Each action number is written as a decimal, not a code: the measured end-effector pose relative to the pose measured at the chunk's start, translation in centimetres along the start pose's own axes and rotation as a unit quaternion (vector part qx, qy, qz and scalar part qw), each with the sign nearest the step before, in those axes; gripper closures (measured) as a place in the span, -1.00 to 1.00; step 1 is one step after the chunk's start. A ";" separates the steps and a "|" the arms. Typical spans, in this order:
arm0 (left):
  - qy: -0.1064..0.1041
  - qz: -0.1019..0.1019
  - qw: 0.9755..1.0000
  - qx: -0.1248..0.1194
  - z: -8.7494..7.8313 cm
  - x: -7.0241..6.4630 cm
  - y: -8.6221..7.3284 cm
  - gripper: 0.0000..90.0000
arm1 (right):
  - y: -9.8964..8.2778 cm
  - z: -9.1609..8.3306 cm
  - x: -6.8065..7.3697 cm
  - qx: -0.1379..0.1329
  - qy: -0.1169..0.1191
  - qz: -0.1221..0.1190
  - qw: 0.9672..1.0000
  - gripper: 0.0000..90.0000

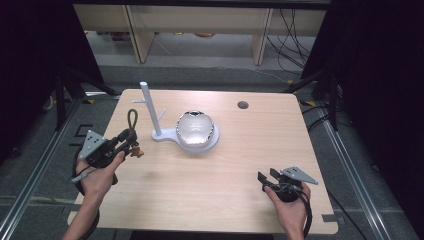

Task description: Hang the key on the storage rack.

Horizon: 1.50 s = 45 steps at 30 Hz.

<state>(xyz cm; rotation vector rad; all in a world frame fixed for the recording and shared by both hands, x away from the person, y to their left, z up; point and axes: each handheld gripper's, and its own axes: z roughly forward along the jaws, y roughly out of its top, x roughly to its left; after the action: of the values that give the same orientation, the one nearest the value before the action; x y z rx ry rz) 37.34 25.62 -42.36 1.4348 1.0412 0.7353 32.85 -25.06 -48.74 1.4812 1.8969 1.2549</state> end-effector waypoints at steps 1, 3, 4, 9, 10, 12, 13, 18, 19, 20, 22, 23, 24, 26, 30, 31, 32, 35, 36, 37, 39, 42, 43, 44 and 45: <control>0.001 -0.002 1.000 -0.001 0.1 0.0 0.0 0.53 | 0.0 0.0 0.0 0.000 0.000 0.000 1.000 0.07; 0.002 -0.001 1.000 0.001 0.2 0.2 0.1 0.53 | 0.0 0.0 0.0 -0.002 0.001 0.000 1.000 0.07; 0.003 -0.002 1.000 0.000 0.3 0.2 0.1 0.53 | 0.0 0.0 0.0 -0.002 0.000 0.000 1.000 0.06; 0.004 -0.006 1.000 0.002 0.6 0.5 0.0 0.53 | 0.0 0.0 0.0 0.000 0.000 0.000 1.000 0.06; 0.005 -0.007 1.000 0.002 0.6 0.5 0.0 0.53 | 0.0 0.0 0.0 0.000 -0.001 0.000 1.000 0.06; 0.005 -0.008 1.000 0.003 0.7 0.6 0.1 0.53 | 0.0 0.0 0.0 -0.002 0.000 0.000 1.000 0.06; 0.006 -0.009 1.000 0.003 0.8 0.7 0.1 0.53 | 0.0 0.0 0.0 -0.002 0.000 0.000 1.000 0.06; 0.009 -0.010 1.000 0.003 1.0 0.9 0.1 0.53 | 0.0 0.1 -0.1 -0.002 -0.001 -0.001 1.000 0.06; 0.008 -0.009 1.000 0.004 1.1 0.9 0.2 0.53 | 0.0 0.0 -0.1 -0.002 0.002 0.001 1.000 0.06; 0.009 -0.009 1.000 0.005 1.1 1.0 0.2 0.53 | 0.0 0.0 -0.1 -0.002 0.002 0.002 1.000 0.06; 0.010 -0.009 1.000 0.004 1.2 1.0 0.3 0.53 | 0.0 -0.1 0.3 0.003 -0.001 0.025 1.000 0.06; 0.010 -0.009 1.000 0.004 1.2 1.0 0.3 0.53 | 0.0 -0.1 0.3 0.003 -0.001 0.023 1.000 0.06; 0.011 -0.008 1.000 0.005 1.2 1.1 0.4 0.53 | 0.0 -0.1 0.3 0.001 -0.001 0.023 1.000 0.06; 0.011 -0.009 1.000 0.004 1.3 1.1 0.5 0.53 | 0.0 -0.1 0.4 0.003 -0.002 0.023 1.000 0.05; 0.011 -0.008 1.000 0.004 1.5 1.3 0.7 0.53 | 0.0 0.0 -0.1 -0.002 0.001 0.002 1.000 0.05; 0.011 -0.007 1.000 0.005 1.5 1.3 0.7 0.53 | 0.0 0.0 -0.1 -0.002 0.001 0.002 1.000 0.05; 0.012 -0.006 1.000 0.005 1.5 1.3 0.8 0.53 | 0.0 0.1 -0.1 -0.002 -0.003 0.000 1.000 0.05; 0.012 -0.007 1.000 0.006 1.7 1.3 0.8 0.53 | 0.0 0.0 0.0 -0.002 0.001 0.002 1.000 0.05; 0.012 -0.006 1.000 0.007 1.7 1.3 0.9 0.53 | 0.0 0.0 0.0 -0.002 0.001 0.002 1.000 0.05; 0.012 -0.007 1.000 0.007 1.8 1.3 0.9 0.53 | 0.0 0.0 0.0 -0.002 0.001 0.002 1.000 0.05; 0.013 -0.007 1.000 0.007 1.9 1.4 1.0 0.53 | 0.0 0.1 -0.1 -0.002 -0.001 0.001 1.000 0.05; 0.013 -0.008 1.000 0.008 2.0 1.4 1.0 0.53 | 0.0 0.1 -0.1 -0.002 -0.001 0.001 1.000 0.05; 0.012 -0.008 1.000 0.009 2.1 1.4 1.1 0.53 | 0.0 0.1 -0.1 -0.002 -0.001 0.001 1.000 0.05; 0.013 -0.009 1.000 0.009 2.1 1.4 1.1 0.53 | 0.0 0.1 -0.1 -0.002 -0.001 0.001 1.000 0.04; 0.013 -0.009 1.000 0.009 2.2 1.4 1.1 0.53 | 0.0 0.1 -0.1 -0.002 -0.001 0.000 1.000 0.04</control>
<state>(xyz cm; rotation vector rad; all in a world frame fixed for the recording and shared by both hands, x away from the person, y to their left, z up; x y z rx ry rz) 40.08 26.05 -41.76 1.4327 1.0821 0.7344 32.92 -25.10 -48.80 1.4814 1.8918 1.2560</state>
